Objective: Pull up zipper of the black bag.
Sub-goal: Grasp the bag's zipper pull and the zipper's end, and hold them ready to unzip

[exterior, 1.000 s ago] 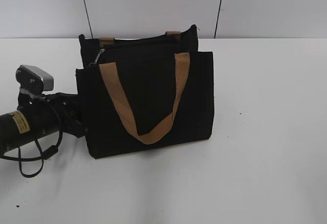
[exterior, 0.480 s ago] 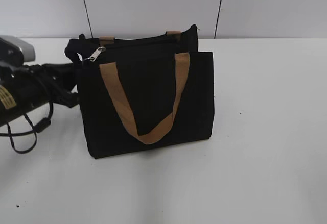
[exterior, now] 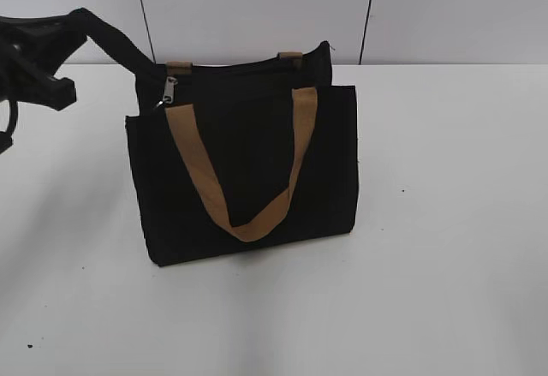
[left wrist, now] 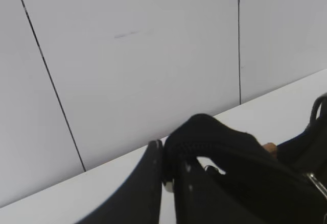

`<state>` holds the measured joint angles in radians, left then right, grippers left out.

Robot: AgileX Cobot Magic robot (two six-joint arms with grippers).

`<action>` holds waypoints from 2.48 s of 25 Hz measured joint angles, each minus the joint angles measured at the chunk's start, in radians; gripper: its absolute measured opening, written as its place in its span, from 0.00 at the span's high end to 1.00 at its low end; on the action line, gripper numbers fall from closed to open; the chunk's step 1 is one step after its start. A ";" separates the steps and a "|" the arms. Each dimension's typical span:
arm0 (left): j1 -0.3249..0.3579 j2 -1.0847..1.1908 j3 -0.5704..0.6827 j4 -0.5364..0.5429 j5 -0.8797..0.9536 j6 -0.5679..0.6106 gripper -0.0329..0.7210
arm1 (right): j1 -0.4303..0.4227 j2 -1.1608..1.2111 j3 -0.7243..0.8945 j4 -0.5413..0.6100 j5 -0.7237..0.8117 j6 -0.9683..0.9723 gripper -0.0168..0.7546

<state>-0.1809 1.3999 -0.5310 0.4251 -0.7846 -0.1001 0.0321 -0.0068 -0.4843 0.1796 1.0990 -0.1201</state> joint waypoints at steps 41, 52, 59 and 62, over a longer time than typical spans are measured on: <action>-0.080 -0.108 -0.126 0.007 0.404 -0.052 0.92 | 0.674 1.822 -1.168 0.221 -0.287 0.213 0.54; -0.080 -0.088 -0.126 0.007 0.403 -0.052 0.92 | 0.683 2.042 -1.345 0.286 -0.223 0.260 0.57; -0.080 -0.088 -0.126 0.007 0.400 -0.052 0.92 | 0.683 2.107 -1.356 0.324 -0.273 0.260 0.57; -0.080 -0.088 -0.126 0.007 0.399 -0.052 0.92 | 0.683 2.120 -1.363 0.328 -0.291 0.263 0.58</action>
<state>-0.2606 1.3117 -0.6568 0.4323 -0.3855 -0.1522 0.7150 2.1133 -1.8474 0.5081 0.8078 0.1434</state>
